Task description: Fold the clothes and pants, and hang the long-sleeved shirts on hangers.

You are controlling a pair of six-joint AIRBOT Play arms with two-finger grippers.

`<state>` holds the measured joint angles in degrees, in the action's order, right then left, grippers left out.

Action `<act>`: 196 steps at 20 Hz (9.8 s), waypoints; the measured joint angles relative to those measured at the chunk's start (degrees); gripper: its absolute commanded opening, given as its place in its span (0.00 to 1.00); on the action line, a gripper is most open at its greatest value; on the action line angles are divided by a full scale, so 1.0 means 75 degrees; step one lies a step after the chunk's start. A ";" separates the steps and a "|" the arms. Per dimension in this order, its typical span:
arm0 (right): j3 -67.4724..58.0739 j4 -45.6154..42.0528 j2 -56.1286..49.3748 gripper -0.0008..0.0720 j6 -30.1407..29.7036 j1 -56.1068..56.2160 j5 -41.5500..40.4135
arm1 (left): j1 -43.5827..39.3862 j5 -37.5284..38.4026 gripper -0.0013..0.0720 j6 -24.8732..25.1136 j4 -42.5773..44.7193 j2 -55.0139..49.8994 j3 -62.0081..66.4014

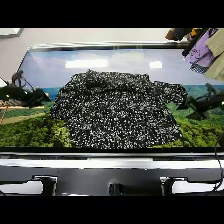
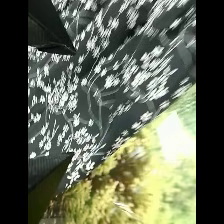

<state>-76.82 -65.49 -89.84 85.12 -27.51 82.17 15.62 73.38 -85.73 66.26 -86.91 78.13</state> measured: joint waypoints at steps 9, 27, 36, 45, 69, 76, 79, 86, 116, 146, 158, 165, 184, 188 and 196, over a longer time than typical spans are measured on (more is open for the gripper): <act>0.0749 -0.0146 -0.0729 0.90 -0.0519 -0.0114 -0.0469 | 0.0134 0.0128 1.00 0.0370 -0.0178 0.0044 -0.0702; 0.1664 0.1504 -0.0714 0.07 -0.0653 -0.0102 0.0137 | -0.1084 -0.0997 0.95 0.0565 -0.1813 -0.0265 -0.2751; 0.1303 0.4386 0.0446 0.07 -0.1411 0.0778 -0.0522 | -0.1658 -0.1177 0.05 0.0271 -0.1792 0.0032 -0.1177; -0.3963 0.3923 0.2605 0.07 -0.0070 0.1297 -0.2906 | -0.1102 -0.1067 0.05 -0.0169 -0.1757 0.1364 0.4966; -0.5520 0.0350 0.2661 0.07 0.2524 0.1684 -0.4301 | -0.1160 -0.3200 0.05 -0.1405 0.0154 0.2381 0.3526; -0.5520 0.0391 -0.0691 0.07 0.1859 0.2640 -0.5881 | -0.2200 -0.5453 0.05 -0.1105 0.0035 -0.1090 0.3474; -0.5400 0.0297 -0.1614 0.07 0.1804 0.2804 -0.5971 | -0.2410 -0.5228 0.05 -0.1233 0.0006 -0.2069 0.3471; -0.5217 -0.0166 -0.2355 0.57 0.1711 0.2871 -0.3829 | -0.2541 -0.2888 0.86 -0.1635 -0.0026 -0.2923 0.3523; 0.5033 -0.1891 0.3156 0.70 0.3077 0.8763 -0.4998 | -0.3611 -0.0638 0.85 -0.1539 0.1772 0.3343 -0.3981; 0.4170 -0.3118 0.4226 0.07 0.5610 0.8854 -0.2771 | -0.7784 -0.3220 0.85 -0.4121 0.1766 0.1189 -0.3346; 0.3896 -0.2532 0.4497 0.07 0.5671 0.8883 -0.1367 | -0.7694 -0.1568 0.05 -0.3960 0.1891 0.1166 -0.2763; 0.3617 -0.1603 0.6388 0.07 0.6580 0.9847 0.0425 | -0.8242 0.0836 0.05 -0.4281 0.1900 0.3751 -0.2495; 0.2282 -0.2500 0.3407 0.07 0.4809 0.7411 -0.1769 | -0.6781 -0.0152 0.05 -0.3226 0.0866 0.1416 -0.1658; 0.2282 -0.1358 0.2474 0.29 0.3724 0.6985 -0.1883 | -0.6525 -0.0568 0.05 -0.2436 0.0379 0.0574 -0.1644; 0.2273 -0.1425 0.2544 0.45 0.3264 0.6837 -0.1577 | -0.6435 -0.0781 0.05 -0.1958 0.0131 0.0137 -0.1644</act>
<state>-59.77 -76.18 -70.76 109.60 23.77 70.35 -32.64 67.53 -100.42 67.24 -85.89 65.80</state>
